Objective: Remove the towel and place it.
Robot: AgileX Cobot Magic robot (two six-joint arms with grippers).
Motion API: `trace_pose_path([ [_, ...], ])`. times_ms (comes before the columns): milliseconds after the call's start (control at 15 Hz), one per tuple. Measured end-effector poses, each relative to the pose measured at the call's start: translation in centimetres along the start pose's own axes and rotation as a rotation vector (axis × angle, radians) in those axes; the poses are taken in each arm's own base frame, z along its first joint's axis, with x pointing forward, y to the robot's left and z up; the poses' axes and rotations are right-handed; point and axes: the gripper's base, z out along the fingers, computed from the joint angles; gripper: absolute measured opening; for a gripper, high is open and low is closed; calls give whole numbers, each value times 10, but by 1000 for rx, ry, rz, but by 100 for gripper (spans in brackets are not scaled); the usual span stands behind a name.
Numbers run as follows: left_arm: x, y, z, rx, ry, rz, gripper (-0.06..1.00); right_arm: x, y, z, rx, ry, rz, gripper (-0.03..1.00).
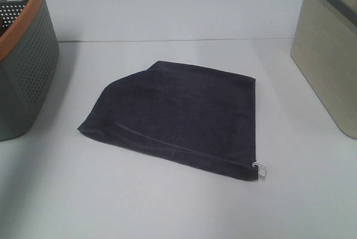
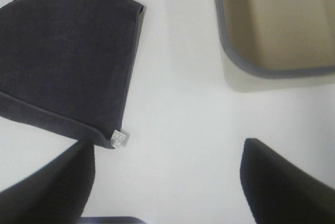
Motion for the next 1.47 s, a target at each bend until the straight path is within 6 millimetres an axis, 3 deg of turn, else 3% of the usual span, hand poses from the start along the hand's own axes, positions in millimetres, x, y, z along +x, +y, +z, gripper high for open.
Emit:
trace_pose_path([
  [133,30,1,-14,0,-19,7,73,41,0,-20,-33,-47,34,76],
  [400,93,2,-30,0,-68,20,73,114,-11,-31,7,-126,21,76],
  [467,125,2,-27,1,-97,21,73,145,-19,-31,51,-174,-6,76],
  [733,177,3,-20,-23,-153,37,73,197,-25,-27,53,-284,-39,76],
  [1000,215,6,-30,-50,-311,42,73,221,-28,-29,38,-480,-62,76],
  [1200,235,6,-35,-50,-388,35,73,226,-27,-16,26,-438,-72,76],
  [1467,268,3,-27,-22,-449,19,73,226,-26,-16,12,-441,-75,76],
])
